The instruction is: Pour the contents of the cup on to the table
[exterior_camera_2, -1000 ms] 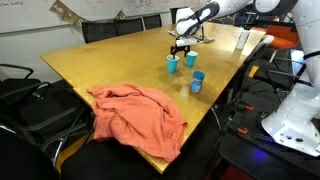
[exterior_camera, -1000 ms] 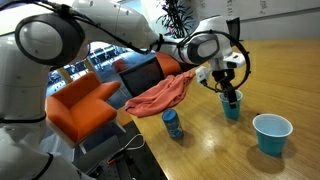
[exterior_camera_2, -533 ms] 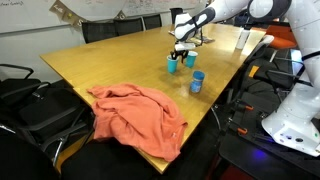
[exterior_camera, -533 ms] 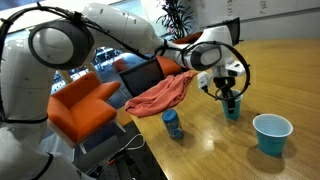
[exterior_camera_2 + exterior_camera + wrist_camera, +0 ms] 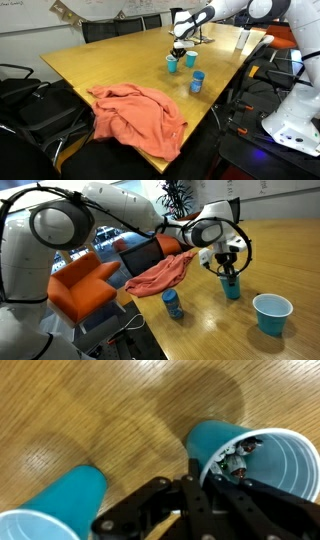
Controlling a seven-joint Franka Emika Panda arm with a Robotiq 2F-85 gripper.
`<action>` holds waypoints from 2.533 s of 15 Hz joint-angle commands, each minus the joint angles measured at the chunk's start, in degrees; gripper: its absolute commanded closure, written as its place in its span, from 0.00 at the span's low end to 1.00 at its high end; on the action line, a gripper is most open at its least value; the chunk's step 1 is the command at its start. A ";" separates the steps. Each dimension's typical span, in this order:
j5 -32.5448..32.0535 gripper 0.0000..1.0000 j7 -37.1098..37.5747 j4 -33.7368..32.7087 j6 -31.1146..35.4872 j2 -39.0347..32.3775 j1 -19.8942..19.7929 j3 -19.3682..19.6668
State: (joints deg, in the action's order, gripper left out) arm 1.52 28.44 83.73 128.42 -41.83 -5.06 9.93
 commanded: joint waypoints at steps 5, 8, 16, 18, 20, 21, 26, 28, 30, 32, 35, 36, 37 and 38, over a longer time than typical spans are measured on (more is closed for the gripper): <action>-4.53 0.99 -1.02 5.33 1.49 8.20 4.74 1.18; -10.78 0.99 -0.60 9.15 1.59 12.59 8.72 1.43; -40.00 0.99 6.51 20.82 0.10 20.08 18.99 3.25; -48.88 0.99 10.17 22.88 -0.78 20.35 19.59 2.87; -57.89 0.99 14.20 24.54 -2.21 19.99 19.61 2.03; -62.35 0.99 16.21 25.35 -3.22 19.83 19.64 1.54; -77.81 0.99 23.44 29.17 -10.94 19.54 18.52 -3.51; -81.06 0.99 24.85 30.11 -14.34 19.35 18.21 -5.89; -83.34 0.99 25.33 30.65 -17.85 19.00 18.18 -8.09; -85.11 0.99 24.78 30.82 -21.22 18.52 18.20 -9.94; -87.84 0.99 24.36 31.21 -25.48 17.86 18.14 -11.98; -88.64 0.99 24.18 31.20 -26.73 17.63 18.10 -12.48; -89.19 0.99 24.03 31.21 -27.70 17.41 18.00 -12.94; -89.96 0.99 23.81 31.20 -28.73 17.18 18.01 -13.25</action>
State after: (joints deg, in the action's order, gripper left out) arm -85.74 52.34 113.97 103.24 -24.95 13.72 -1.65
